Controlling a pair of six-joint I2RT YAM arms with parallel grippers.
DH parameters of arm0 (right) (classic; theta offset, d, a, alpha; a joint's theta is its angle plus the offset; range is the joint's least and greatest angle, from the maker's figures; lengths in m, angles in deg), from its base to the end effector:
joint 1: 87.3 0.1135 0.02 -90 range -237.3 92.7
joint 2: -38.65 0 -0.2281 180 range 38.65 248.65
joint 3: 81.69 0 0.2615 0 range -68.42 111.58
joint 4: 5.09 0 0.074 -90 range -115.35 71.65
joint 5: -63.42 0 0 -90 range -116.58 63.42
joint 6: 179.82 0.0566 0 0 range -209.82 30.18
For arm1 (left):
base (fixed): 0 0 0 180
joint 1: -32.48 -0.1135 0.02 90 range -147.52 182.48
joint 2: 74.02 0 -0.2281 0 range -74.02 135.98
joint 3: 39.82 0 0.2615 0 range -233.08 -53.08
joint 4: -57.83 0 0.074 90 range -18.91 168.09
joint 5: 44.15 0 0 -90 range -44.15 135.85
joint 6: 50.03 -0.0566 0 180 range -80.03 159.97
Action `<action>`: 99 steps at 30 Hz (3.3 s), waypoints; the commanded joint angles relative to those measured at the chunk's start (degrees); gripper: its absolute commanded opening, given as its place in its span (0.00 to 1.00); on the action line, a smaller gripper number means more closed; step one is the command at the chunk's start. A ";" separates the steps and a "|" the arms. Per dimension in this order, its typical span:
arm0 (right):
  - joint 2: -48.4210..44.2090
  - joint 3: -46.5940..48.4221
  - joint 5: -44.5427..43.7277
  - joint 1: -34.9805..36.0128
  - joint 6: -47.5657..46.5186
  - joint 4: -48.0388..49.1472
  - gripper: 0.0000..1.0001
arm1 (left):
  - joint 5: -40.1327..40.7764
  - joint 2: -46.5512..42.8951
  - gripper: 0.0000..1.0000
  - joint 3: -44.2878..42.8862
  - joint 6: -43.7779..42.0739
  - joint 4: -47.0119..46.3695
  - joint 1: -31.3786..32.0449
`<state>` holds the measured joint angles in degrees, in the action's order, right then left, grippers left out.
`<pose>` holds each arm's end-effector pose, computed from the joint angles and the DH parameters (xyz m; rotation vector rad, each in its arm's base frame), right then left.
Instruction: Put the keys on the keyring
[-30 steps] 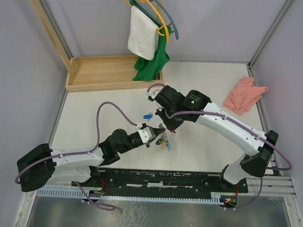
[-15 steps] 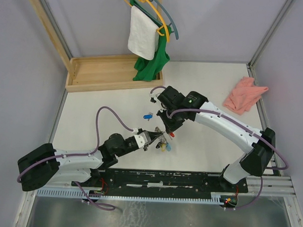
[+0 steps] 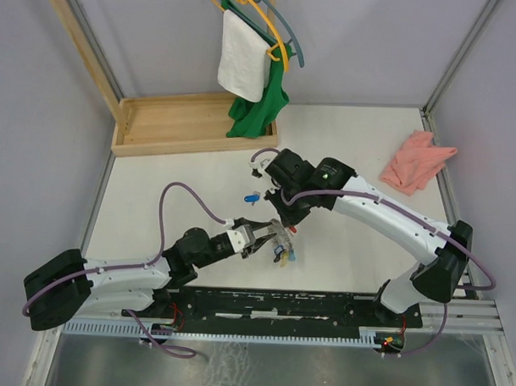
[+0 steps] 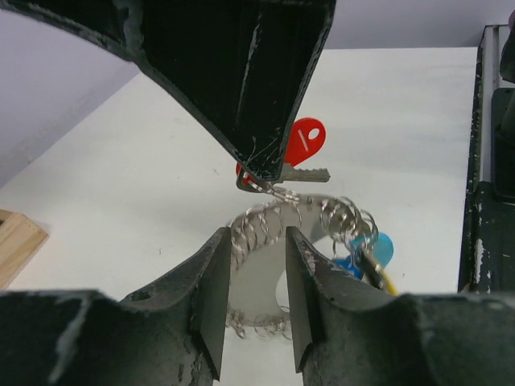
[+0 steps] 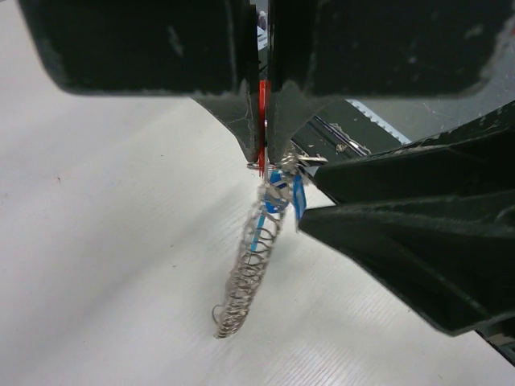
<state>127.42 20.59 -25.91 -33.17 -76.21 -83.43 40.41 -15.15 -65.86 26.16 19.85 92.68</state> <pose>0.1898 0.2637 0.2844 -0.9596 2.5892 0.3570 0.1204 -0.2210 0.1787 0.9791 1.1676 -0.7222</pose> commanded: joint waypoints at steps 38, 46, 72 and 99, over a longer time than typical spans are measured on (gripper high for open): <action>0.19 6.96 -4.90 6.17 2.50 -1.08 0.01 | 3.41 -0.65 0.22 -8.43 9.15 10.90 0.09; -1.12 6.08 -9.71 5.74 1.35 -2.65 0.01 | 2.70 -2.08 0.03 -7.13 7.70 12.00 0.13; 3.33 -1.34 1.91 -1.87 -1.42 1.03 0.01 | -11.37 -2.18 0.03 -2.76 0.55 -0.85 0.09; -0.18 -2.62 -0.72 -6.39 -6.40 3.02 0.00 | -12.26 -4.33 0.36 -1.42 -1.32 2.20 0.15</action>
<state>131.57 18.45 -18.59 -36.71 -80.71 -83.36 29.16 -16.50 -66.60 26.01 25.58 92.20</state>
